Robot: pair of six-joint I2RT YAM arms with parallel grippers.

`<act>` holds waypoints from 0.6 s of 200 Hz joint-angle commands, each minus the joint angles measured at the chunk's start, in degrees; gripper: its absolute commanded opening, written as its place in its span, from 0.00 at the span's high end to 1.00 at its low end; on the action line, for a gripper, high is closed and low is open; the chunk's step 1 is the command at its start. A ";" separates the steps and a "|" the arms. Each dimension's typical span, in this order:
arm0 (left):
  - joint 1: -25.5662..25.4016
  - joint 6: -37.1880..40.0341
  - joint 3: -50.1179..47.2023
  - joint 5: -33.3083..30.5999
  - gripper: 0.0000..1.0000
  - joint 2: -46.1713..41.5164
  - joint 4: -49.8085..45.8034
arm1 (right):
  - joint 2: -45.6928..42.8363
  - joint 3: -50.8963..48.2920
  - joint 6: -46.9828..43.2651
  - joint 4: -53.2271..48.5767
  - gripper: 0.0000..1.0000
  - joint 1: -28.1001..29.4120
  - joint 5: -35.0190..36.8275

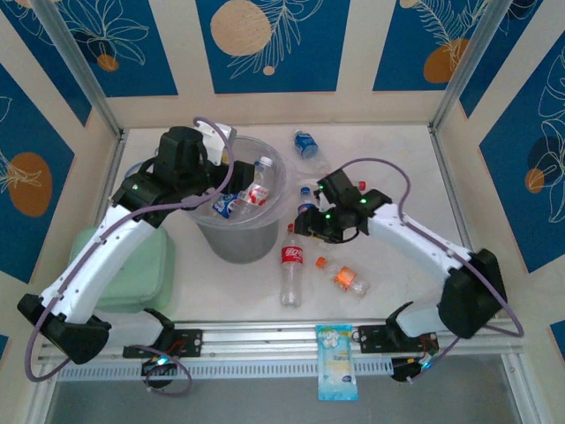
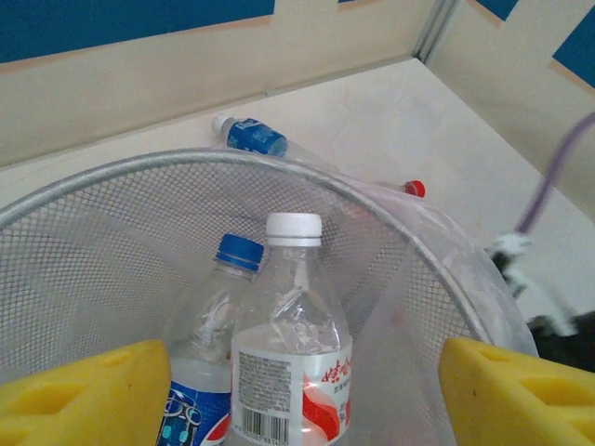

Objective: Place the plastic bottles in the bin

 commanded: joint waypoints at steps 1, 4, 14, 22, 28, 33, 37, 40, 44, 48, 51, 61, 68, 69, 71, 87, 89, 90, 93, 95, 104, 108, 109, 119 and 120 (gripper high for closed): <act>-0.36 -1.17 0.76 3.09 0.25 -1.06 -1.39 | 5.62 1.37 1.34 1.89 0.42 1.83 -1.39; -0.36 -1.18 0.51 3.03 0.25 -1.34 -1.40 | 6.21 1.64 1.22 2.03 0.41 2.08 -1.38; -0.36 -1.17 -0.30 2.64 0.24 -2.07 -1.53 | 8.22 2.22 1.15 2.84 0.41 2.90 -1.66; -0.36 -1.13 -0.92 2.21 0.24 -2.71 -1.78 | 9.41 2.26 1.57 3.75 0.38 3.37 -1.56; -0.36 -1.30 -1.34 2.13 0.24 -3.11 -2.06 | 10.20 2.12 1.98 4.73 0.36 3.49 -1.83; -0.36 -1.63 -1.78 2.32 0.24 -3.50 -2.08 | 10.89 2.07 2.25 5.41 0.35 3.43 -2.38; -0.32 -2.07 -2.20 2.70 0.24 -3.90 -1.95 | 11.43 2.12 2.52 5.75 0.34 3.30 -2.71; -0.36 -2.43 -2.62 3.01 0.24 -4.18 -1.70 | 11.81 2.15 2.65 5.93 0.33 3.24 -2.79; -0.39 -2.89 -3.28 3.51 0.24 -4.59 -1.20 | 12.22 2.24 2.82 6.07 0.32 3.16 -2.78; -0.35 -3.30 -3.96 3.97 0.24 -5.06 -0.62 | 12.72 2.37 2.92 6.21 0.31 3.08 -2.64; -0.36 -3.54 -4.50 4.16 0.25 -5.41 -0.06 | 13.05 2.46 2.95 6.20 0.31 3.06 -2.47; -0.37 -4.28 -6.03 4.29 0.25 -6.43 1.16 | 14.05 2.75 3.17 6.05 0.30 2.81 -1.88; -0.37 -4.41 -6.62 3.93 0.25 -6.86 1.48 | 14.57 2.77 3.38 6.17 0.29 2.66 -1.80; -0.36 -4.37 -6.71 3.87 0.24 -6.89 1.49 | 14.70 2.77 3.43 6.24 0.29 2.64 -1.85; -0.36 -4.34 -6.88 3.71 0.24 -6.98 1.54 | 14.89 2.77 3.51 6.32 0.29 2.62 -1.89; -0.36 -4.32 -7.47 3.26 0.24 -7.21 1.42 | 15.90 2.19 3.99 8.23 0.31 2.78 -2.20; -0.36 -4.33 -7.51 3.21 0.24 -7.26 1.37 | 16.02 2.12 3.96 8.44 0.31 2.79 -2.18; -0.36 -4.33 -7.50 3.20 0.24 -7.27 1.35 | 16.13 2.10 3.89 8.56 0.31 2.79 -2.17; -0.36 -4.32 -7.49 3.27 0.24 -7.20 1.33 | 16.38 2.14 3.98 8.73 0.31 2.88 -2.31; -0.36 -4.33 -7.56 3.27 0.24 -7.19 1.26 | 16.52 2.16 4.00 8.83 0.31 2.88 -2.34; -0.36 -4.60 -7.62 3.64 0.24 -7.25 1.15 | 17.15 2.25 4.17 8.98 0.31 3.01 -2.11; -0.36 -4.90 -7.86 3.83 0.24 -7.35 1.19 | 17.37 2.25 4.18 9.07 0.31 3.05 -1.81; -0.36 -4.97 -7.94 3.86 0.24 -7.40 1.22 | 17.42 2.25 4.18 9.10 0.31 3.05 -1.77; -0.36 -5.58 -8.89 4.14 0.24 -7.96 1.95 | 17.70 2.25 4.17 9.01 0.31 3.15 -1.27; -0.36 -5.66 -9.02 4.19 0.24 -8.06 2.12 | 17.72 2.25 4.17 9.02 0.31 3.15 -1.24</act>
